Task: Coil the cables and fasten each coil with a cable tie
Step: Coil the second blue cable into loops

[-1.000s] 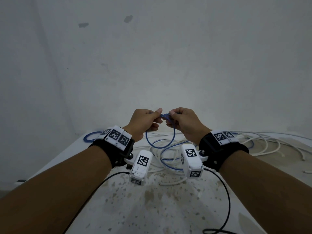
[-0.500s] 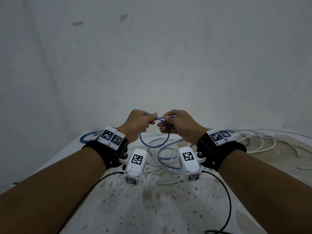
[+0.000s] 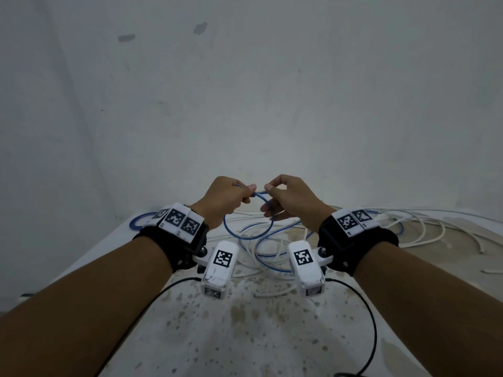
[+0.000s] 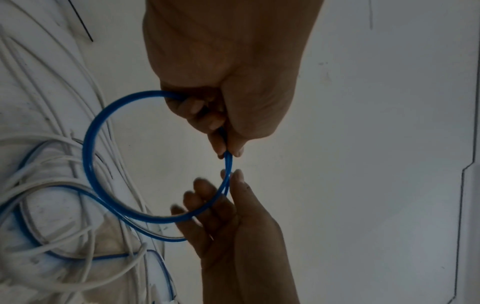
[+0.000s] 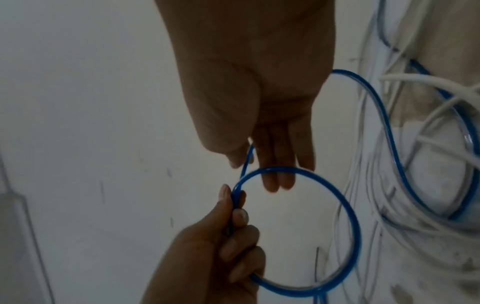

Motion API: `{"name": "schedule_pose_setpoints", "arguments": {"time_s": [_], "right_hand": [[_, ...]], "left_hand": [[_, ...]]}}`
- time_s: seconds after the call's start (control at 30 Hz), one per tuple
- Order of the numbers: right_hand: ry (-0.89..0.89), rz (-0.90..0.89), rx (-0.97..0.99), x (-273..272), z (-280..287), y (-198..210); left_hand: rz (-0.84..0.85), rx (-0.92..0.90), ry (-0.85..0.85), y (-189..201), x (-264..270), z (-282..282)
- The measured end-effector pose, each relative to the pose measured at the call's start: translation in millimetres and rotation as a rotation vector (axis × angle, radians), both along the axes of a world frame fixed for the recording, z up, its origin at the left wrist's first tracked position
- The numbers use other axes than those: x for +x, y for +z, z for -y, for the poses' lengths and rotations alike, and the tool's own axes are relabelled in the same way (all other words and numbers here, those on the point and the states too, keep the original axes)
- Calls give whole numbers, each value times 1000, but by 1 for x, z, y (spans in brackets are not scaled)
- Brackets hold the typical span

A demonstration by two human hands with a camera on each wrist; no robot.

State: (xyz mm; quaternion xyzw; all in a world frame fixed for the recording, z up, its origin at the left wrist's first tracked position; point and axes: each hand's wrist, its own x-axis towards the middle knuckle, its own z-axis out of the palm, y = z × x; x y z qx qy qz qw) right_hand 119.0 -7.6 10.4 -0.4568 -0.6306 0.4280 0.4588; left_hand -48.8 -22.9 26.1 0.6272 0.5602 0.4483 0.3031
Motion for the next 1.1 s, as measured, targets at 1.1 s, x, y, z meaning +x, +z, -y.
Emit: {"name": "schedule_pose_setpoints", "arguments": {"time_s": [1.1], "right_hand": [[81,-674,-117,35,-5,51]], "left_hand": [[384,-703,-393,-24,79,27]]}}
